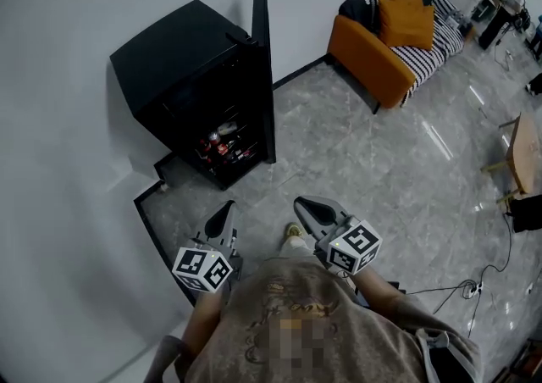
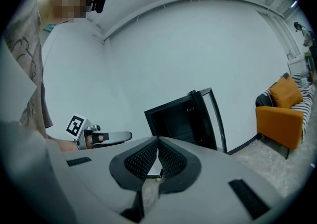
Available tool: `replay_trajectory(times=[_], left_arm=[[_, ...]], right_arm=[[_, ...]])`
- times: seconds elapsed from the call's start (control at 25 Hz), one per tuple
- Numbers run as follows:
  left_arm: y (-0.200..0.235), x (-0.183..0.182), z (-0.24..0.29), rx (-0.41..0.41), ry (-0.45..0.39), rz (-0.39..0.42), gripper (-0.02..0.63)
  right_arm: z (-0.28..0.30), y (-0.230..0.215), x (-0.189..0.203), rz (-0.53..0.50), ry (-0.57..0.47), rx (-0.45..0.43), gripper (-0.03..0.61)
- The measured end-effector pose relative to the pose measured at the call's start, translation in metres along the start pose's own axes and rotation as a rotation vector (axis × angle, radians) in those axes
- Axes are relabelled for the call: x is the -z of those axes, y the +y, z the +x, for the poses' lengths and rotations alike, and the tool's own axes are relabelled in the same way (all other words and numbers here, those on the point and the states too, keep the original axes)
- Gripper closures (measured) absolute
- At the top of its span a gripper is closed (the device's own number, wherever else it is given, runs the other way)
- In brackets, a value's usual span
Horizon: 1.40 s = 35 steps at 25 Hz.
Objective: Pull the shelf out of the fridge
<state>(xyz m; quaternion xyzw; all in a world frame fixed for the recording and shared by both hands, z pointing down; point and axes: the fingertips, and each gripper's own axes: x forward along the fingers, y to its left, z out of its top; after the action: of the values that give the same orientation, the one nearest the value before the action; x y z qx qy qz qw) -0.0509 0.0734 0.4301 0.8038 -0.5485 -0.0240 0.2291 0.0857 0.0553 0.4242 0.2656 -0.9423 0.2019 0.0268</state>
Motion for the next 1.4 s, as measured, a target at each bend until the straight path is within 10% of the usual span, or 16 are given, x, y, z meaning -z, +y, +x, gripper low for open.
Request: replay_trajectory(times=[1.4], left_arm=[[0.078, -0.037, 0.116, -0.208, -0.143, -0.041, 0.609]], right_arm=[[0.111, -0.097, -0.044, -0.079, 0.083, -0.206, 0.555]])
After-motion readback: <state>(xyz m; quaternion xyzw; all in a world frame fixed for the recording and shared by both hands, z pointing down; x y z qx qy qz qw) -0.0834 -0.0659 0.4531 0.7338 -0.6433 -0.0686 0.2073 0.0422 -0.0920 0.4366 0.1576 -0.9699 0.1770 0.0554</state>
